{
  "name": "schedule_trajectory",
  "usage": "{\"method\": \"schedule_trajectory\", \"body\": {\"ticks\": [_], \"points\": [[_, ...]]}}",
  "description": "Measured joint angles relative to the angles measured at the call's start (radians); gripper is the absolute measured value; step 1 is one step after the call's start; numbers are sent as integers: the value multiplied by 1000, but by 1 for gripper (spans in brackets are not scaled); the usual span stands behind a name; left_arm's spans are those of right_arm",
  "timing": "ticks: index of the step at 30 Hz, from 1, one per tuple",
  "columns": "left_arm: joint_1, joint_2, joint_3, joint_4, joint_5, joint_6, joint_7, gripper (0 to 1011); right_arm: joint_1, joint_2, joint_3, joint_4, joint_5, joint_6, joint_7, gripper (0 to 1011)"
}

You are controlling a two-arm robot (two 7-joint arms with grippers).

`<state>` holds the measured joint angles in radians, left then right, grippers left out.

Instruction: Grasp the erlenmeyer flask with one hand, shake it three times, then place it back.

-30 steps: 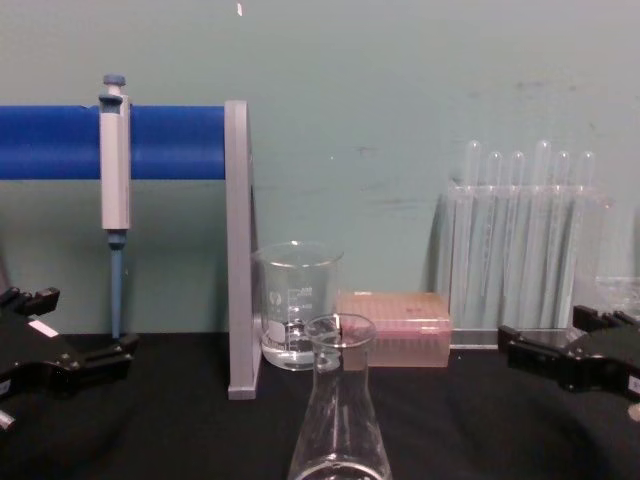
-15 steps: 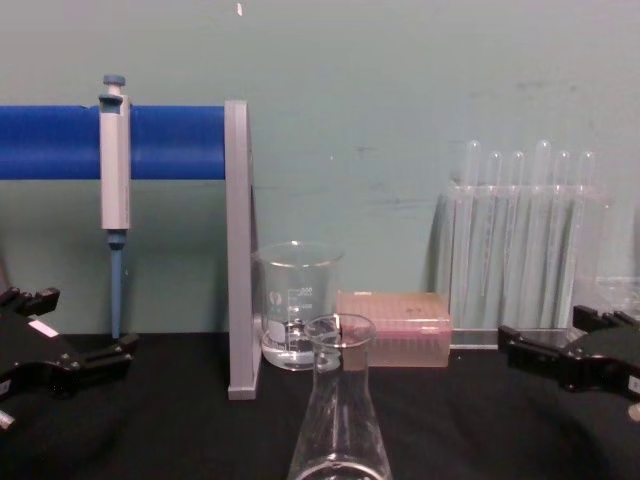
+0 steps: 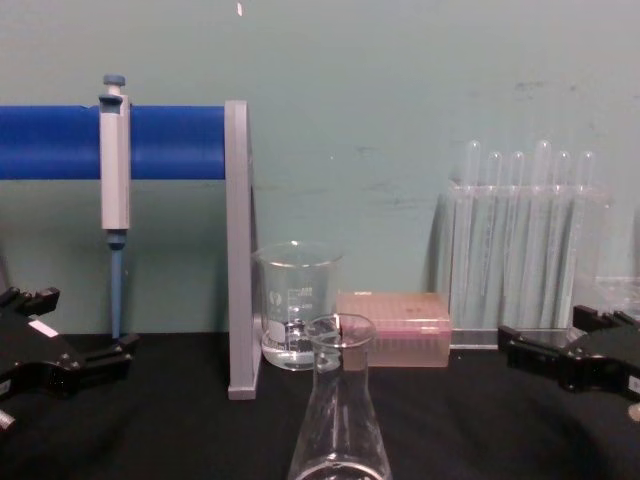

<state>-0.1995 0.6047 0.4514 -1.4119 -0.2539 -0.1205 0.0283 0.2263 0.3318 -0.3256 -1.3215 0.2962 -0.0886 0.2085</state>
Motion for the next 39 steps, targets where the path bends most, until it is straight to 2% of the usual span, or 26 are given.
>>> {"method": "schedule_trajectory", "body": {"ticks": [39], "points": [[0, 0, 0, 0, 0, 0, 0, 1001, 0, 0, 0, 0, 0, 0, 0, 1000]]}}
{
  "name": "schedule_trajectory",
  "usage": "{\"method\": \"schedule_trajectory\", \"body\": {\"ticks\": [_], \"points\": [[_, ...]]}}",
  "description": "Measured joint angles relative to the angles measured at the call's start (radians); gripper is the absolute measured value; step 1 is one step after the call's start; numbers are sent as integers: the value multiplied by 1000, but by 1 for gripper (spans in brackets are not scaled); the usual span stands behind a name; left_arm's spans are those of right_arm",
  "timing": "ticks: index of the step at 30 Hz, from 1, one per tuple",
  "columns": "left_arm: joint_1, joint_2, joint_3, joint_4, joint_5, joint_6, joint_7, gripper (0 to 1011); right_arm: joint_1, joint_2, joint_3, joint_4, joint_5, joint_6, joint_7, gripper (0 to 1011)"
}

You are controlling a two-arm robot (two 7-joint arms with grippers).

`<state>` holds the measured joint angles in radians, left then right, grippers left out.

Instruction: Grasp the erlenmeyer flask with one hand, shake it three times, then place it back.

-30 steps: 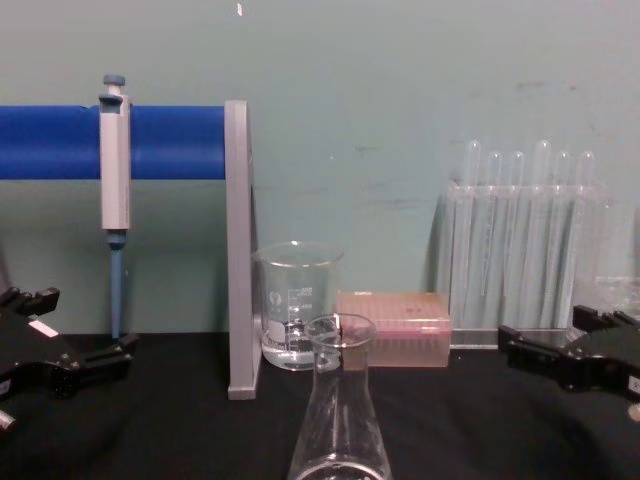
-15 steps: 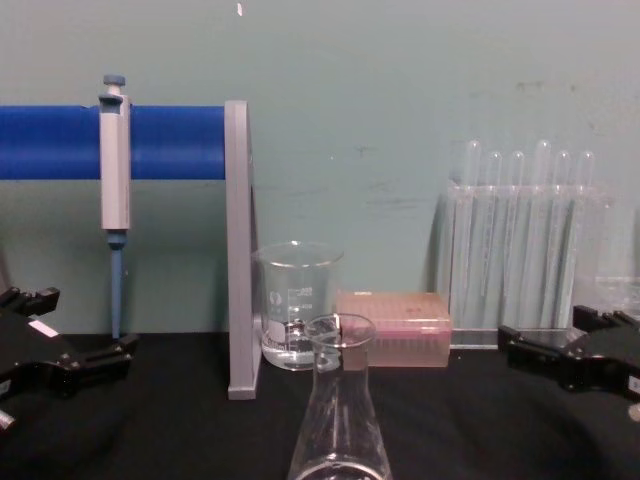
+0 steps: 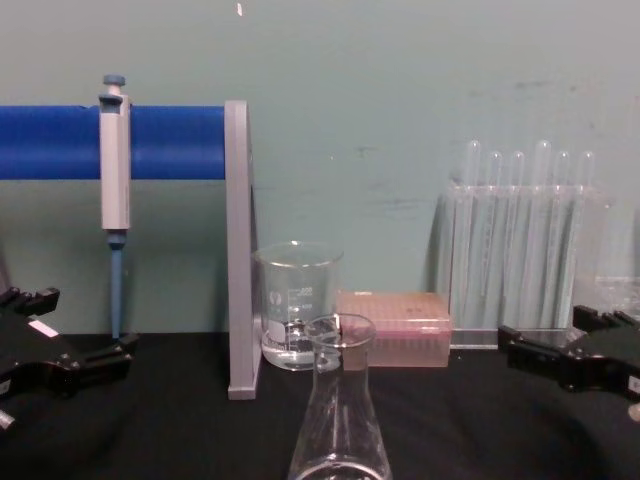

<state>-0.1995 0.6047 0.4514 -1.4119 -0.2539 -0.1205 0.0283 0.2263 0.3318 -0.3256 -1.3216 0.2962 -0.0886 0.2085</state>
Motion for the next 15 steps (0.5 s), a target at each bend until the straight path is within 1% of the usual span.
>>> {"method": "schedule_trajectory", "body": {"ticks": [11, 15], "points": [[0, 0, 0, 0, 0, 0, 0, 1001, 0, 2, -1, 0, 0, 0, -1, 1000], [0, 0, 0, 0, 0, 0, 0, 1001, -1, 25, -11, -7, -1, -2, -20, 1000]]}}
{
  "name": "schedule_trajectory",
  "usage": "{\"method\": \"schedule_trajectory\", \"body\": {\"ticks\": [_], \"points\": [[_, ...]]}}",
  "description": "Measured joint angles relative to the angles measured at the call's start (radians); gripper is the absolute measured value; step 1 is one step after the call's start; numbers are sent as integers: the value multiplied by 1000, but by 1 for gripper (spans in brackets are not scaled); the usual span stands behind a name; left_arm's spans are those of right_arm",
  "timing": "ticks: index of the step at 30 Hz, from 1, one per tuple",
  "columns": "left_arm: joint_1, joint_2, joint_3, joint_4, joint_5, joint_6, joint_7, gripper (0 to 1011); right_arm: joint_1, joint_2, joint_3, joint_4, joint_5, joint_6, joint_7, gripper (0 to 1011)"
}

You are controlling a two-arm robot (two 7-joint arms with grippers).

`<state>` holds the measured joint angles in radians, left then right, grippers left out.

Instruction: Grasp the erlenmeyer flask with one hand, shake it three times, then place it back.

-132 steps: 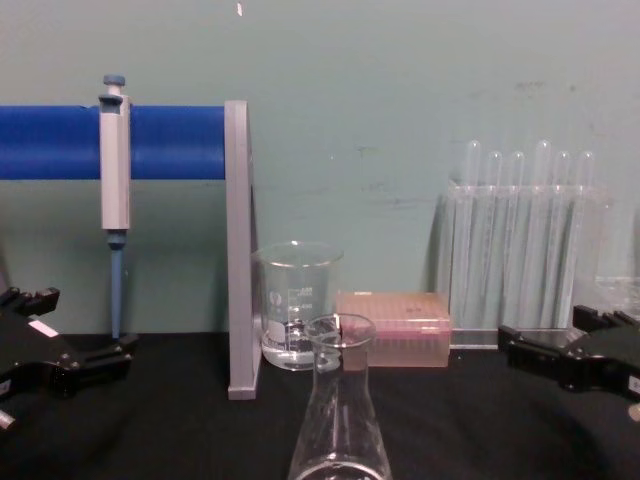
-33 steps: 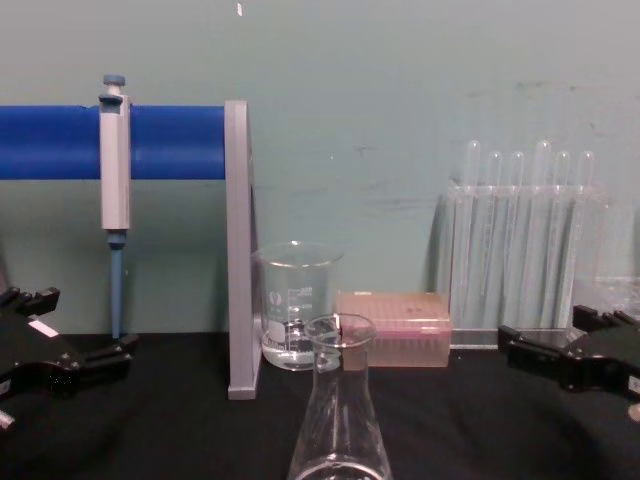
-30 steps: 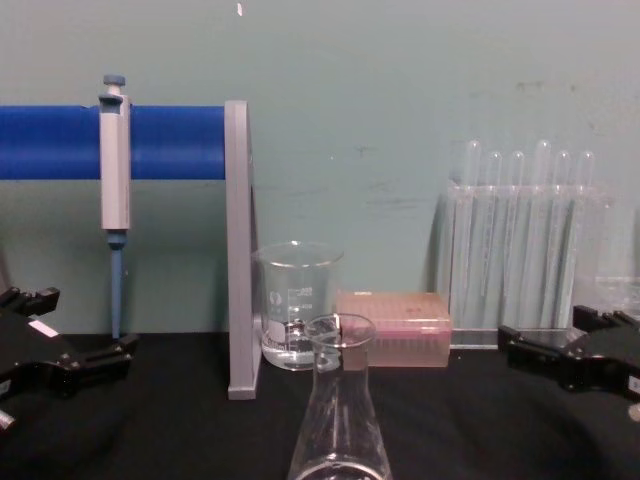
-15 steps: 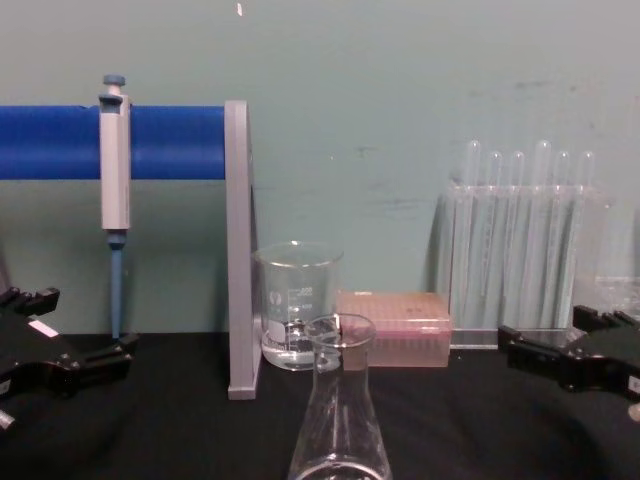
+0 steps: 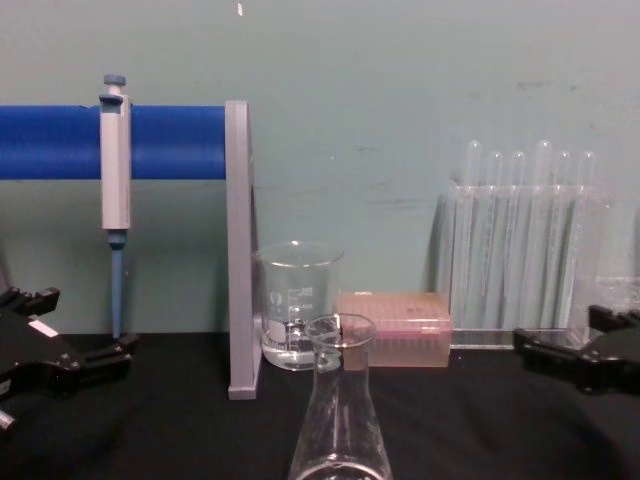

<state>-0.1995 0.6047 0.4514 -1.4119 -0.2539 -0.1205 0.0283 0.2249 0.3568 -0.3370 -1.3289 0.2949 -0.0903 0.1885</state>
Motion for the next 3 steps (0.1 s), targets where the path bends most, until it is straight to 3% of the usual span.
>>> {"method": "schedule_trajectory", "body": {"ticks": [3], "points": [[0, 0, 0, 0, 0, 0, 0, 1001, -5, 43, -19, -14, -6, -5, -37, 1000]]}}
